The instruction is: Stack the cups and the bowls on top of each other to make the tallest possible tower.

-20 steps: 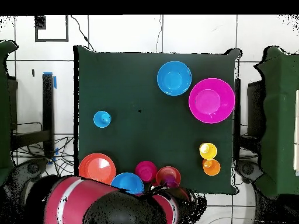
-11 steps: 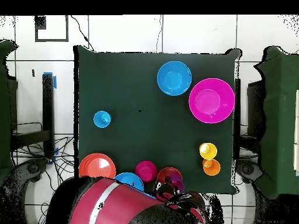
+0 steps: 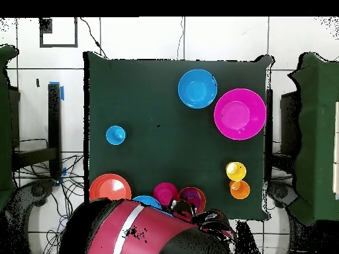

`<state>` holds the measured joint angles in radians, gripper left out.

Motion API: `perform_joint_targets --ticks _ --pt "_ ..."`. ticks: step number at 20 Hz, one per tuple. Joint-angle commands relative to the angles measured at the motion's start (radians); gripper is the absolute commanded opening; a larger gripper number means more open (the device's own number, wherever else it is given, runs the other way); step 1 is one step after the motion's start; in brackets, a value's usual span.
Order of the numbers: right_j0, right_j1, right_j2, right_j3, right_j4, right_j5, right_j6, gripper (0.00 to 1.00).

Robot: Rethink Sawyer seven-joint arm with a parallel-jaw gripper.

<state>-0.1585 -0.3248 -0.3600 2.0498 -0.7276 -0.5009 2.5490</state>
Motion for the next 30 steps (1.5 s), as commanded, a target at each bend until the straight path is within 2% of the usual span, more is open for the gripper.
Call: perform_joint_targets --ticks 1,4,8,22,30 --pt "0.003 0.163 0.199 -0.252 0.066 -0.004 0.034 0.0" --pt "0.008 0.172 0.206 -0.278 0.082 -0.01 0.037 0.0" --pt "0.009 0.148 0.214 -0.295 0.075 0.012 0.031 0.0" --pt "-0.053 -0.025 0.33 -0.288 -0.059 0.203 0.012 0.0" --pt "-0.024 -0.088 0.321 -0.291 -0.05 0.282 -0.009 0.0"
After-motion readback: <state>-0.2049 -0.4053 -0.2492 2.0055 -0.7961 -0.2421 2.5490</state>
